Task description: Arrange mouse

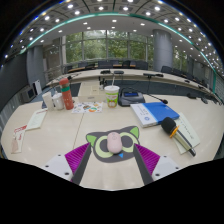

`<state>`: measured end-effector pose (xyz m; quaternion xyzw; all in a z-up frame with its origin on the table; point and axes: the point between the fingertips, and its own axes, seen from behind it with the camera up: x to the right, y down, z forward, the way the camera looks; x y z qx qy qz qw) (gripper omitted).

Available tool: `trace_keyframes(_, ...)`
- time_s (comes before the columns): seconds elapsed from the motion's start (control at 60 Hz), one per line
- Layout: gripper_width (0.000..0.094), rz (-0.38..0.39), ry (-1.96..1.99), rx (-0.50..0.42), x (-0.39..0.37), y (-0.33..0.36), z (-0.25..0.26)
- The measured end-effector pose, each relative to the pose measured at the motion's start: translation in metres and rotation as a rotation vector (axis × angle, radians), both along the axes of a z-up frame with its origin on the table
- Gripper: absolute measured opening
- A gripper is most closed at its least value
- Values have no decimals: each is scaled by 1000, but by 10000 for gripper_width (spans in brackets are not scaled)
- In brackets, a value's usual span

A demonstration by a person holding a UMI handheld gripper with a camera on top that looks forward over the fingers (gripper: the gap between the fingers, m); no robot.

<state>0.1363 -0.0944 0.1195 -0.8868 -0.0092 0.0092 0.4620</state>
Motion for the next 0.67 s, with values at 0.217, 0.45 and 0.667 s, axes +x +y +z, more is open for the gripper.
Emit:
trace_keyframes(0.217,855,-44,-44,50,-15,-116,63)
trace_keyframes(0.45,860,-49,-53,78,-34,-203,94)
trace_keyframes(0.667,858,-46,-57,85,-46,-229,106)
